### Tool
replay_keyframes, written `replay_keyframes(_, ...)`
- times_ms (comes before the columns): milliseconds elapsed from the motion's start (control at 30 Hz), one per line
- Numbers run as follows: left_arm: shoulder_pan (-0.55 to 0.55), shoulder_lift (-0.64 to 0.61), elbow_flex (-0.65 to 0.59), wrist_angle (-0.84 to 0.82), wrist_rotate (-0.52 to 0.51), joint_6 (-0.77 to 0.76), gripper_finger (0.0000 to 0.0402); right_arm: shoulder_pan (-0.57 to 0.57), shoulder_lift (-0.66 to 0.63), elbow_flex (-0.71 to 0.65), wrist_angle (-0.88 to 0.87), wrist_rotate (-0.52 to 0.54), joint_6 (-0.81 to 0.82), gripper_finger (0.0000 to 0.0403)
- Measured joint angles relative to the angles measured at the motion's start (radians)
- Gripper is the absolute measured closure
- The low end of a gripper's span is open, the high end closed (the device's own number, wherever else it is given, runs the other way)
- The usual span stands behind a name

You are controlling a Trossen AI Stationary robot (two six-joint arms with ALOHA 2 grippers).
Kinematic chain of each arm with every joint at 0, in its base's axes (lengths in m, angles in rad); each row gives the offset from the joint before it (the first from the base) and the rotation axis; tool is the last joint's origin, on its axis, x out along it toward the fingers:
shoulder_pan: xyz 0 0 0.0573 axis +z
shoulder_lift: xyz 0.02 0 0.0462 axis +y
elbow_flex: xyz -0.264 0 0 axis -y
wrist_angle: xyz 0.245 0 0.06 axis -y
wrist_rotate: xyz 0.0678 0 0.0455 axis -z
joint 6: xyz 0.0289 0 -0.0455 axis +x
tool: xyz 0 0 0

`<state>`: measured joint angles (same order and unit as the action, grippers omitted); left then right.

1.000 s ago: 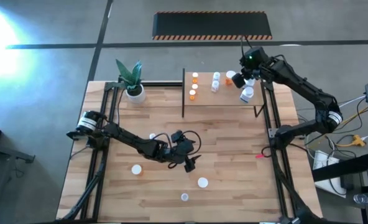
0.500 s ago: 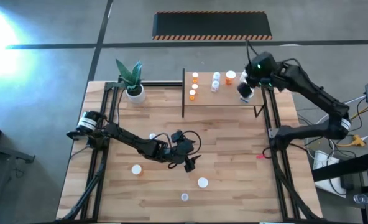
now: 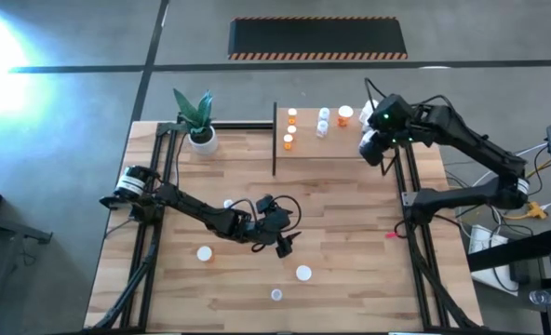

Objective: Pick and place medicine bottles onto shelf by color
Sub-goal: Adjust the white pill bottles on the shelf

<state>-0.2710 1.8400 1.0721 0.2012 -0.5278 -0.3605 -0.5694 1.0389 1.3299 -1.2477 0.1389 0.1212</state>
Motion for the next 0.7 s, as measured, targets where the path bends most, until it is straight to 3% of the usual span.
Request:
replay_keyframes(267, -0.001, 0.000, 0.000, 0.000, 0.000, 0.000, 0.0088, 0.000, 0.055, -0.009, 0.004, 0.120, 0.000, 0.0394)
replay_keyframes(700, -0.004, 0.000, 0.000, 0.000, 0.000, -0.001, 0.0088, -0.053, 0.054, -0.009, -0.027, 0.133, -0.007, 0.0394)
